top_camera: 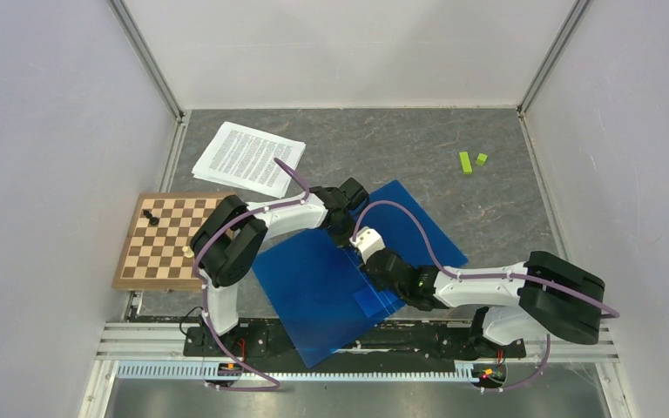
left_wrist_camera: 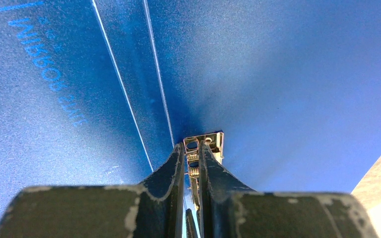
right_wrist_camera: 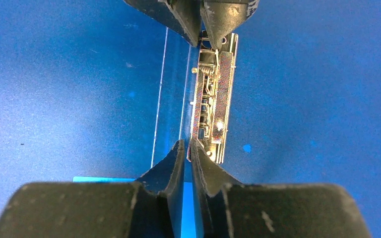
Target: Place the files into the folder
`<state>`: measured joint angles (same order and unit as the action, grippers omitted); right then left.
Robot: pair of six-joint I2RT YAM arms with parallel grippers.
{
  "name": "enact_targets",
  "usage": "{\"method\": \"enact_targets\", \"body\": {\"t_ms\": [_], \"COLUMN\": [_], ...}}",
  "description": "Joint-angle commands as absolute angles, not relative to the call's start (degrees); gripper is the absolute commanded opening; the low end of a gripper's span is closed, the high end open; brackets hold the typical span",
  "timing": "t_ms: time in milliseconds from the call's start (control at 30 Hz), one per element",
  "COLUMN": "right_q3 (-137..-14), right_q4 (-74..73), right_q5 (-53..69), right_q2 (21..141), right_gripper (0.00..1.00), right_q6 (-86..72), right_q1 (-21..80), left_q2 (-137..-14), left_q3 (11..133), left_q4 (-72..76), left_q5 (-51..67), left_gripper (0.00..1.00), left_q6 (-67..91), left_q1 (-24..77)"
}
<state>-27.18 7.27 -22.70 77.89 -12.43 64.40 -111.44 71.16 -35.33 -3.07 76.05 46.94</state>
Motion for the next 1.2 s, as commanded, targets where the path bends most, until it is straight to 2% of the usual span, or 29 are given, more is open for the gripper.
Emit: {"method": "enact_targets", "body": {"t_ms": [0,900,1167], "right_q3": [-26.3,-23.8,-27.0], "right_q4": [5.6,0.1,-6.9], "right_q5": [-25.2,-30.6,-35.5], "right_q2": [79.8,84.5,88.2], "right_gripper": [0.11,0.06,0.04], "right_q6": [-13.7,-18.4,-21.6], "right_q1": [64.8,68.8,69.9], "left_q2": [-122.4,-123.5,-123.4], "left_q3": [63.7,63.1,62.3], "left_q4": [-51.5,-50.9,-50.4], "left_q5": [-10.1,-10.1,-10.5], "left_gripper": [0.02,0.02,0.02], "left_q6": [69.5,68.1,67.3], "left_q1": [46.6,44.7,44.0]}}
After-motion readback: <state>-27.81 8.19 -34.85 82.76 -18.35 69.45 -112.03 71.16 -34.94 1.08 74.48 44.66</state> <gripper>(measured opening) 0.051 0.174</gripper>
